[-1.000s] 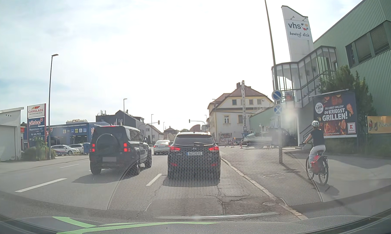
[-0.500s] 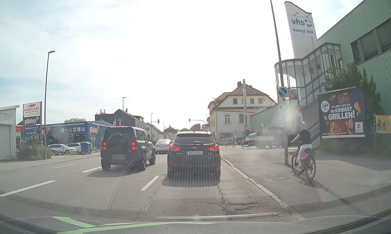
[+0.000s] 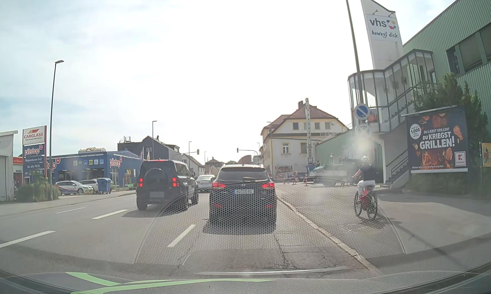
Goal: Follow the waypoints while adhering to traffic rules and regulations
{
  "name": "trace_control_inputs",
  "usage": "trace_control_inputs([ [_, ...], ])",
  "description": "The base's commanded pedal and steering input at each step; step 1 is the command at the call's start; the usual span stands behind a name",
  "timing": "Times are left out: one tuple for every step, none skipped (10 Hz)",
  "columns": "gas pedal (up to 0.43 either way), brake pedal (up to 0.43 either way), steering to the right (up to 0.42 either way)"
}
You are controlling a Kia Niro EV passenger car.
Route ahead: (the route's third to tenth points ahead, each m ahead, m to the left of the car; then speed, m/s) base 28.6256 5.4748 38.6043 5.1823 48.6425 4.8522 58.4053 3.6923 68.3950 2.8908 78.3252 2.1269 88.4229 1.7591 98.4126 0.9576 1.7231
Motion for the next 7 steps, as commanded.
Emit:
trace_control_inputs([
  [0.000,0.000,0.006],
  [0.000,0.000,0.006],
  [0.000,0.000,0.006],
  [0.000,0.000,0.006],
  [0.000,0.000,0.006],
  [0.000,0.000,0.005],
  [0.000,0.000,0.004],
])
